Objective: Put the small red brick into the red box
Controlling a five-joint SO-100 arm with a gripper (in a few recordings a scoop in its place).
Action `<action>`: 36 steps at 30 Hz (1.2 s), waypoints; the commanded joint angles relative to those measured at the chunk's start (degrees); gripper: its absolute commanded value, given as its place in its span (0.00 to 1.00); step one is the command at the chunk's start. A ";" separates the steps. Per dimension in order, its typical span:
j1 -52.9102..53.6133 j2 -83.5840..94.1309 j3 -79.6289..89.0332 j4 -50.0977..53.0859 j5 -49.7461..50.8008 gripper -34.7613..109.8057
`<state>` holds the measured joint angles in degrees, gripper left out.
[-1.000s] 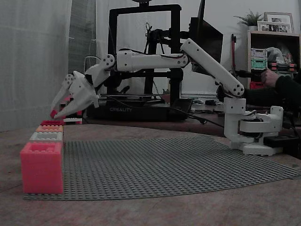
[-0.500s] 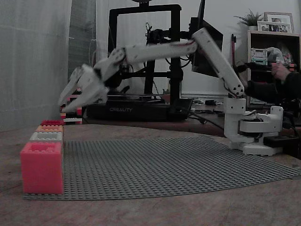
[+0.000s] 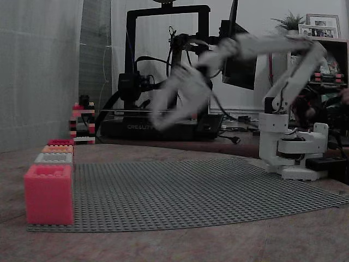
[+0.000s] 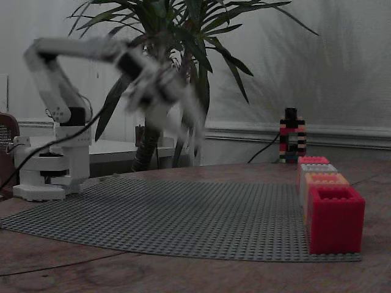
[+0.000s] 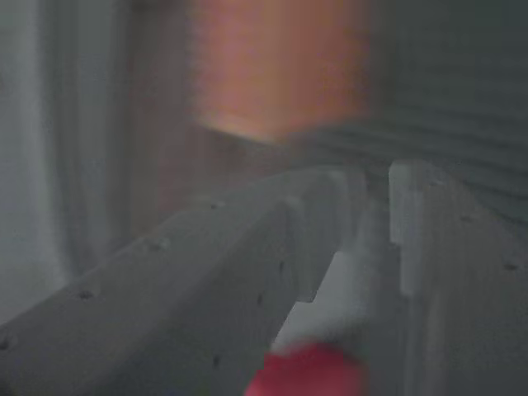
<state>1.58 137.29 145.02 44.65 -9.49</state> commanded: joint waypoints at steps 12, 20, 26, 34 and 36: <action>-2.72 43.33 19.16 29.18 4.83 0.24; -3.60 47.20 18.90 35.86 7.03 0.24; -3.52 47.20 18.90 35.86 7.56 0.24; -3.52 47.20 18.90 35.86 8.00 0.24; -3.25 47.20 18.90 35.86 8.35 0.24</action>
<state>-1.23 183.69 164.88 78.93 -1.76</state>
